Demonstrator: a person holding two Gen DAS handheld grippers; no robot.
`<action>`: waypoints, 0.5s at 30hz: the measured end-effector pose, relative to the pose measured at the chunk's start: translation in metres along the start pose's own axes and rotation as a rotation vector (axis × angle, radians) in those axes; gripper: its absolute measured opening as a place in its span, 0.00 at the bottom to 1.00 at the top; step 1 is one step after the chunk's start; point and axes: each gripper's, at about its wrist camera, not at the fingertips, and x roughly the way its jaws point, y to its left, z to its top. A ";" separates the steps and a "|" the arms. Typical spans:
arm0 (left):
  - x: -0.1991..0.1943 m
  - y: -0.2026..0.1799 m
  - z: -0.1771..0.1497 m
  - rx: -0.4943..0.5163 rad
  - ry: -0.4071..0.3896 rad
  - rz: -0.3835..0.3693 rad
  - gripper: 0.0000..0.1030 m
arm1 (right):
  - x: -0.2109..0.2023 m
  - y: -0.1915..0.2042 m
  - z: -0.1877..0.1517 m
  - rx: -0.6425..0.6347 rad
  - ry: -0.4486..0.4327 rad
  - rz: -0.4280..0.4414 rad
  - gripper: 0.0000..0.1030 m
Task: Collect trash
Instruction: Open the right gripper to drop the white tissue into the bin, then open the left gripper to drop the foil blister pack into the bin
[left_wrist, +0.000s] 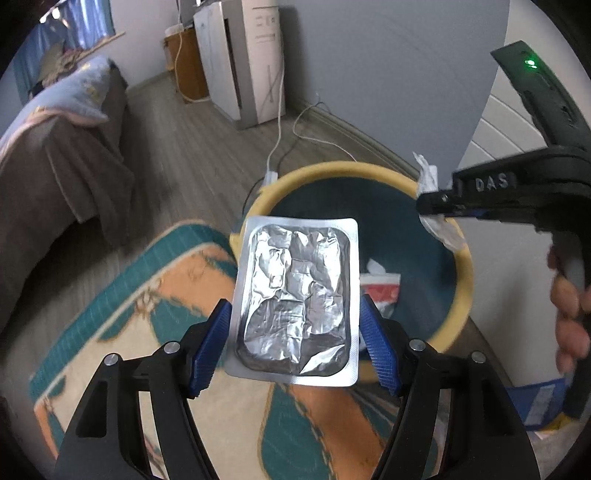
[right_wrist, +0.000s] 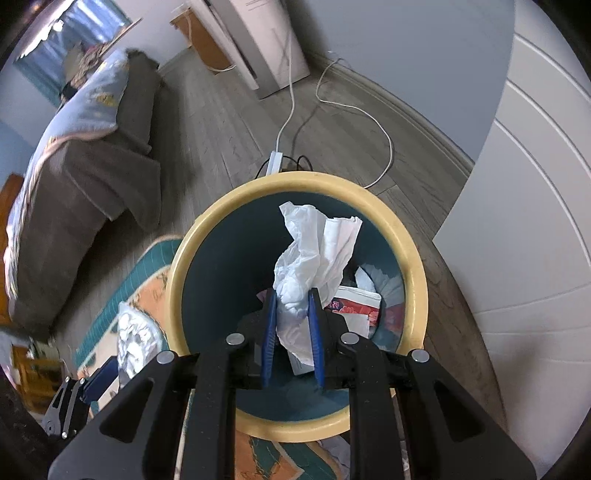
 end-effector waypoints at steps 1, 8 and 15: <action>0.001 -0.001 0.002 0.002 -0.007 0.000 0.68 | -0.001 -0.001 -0.001 0.007 -0.004 0.007 0.16; 0.004 -0.005 0.015 0.010 -0.073 0.005 0.82 | 0.001 0.003 0.002 -0.007 -0.020 0.028 0.20; 0.003 0.010 0.008 -0.033 -0.072 0.009 0.86 | 0.009 0.018 -0.002 -0.073 0.006 0.021 0.65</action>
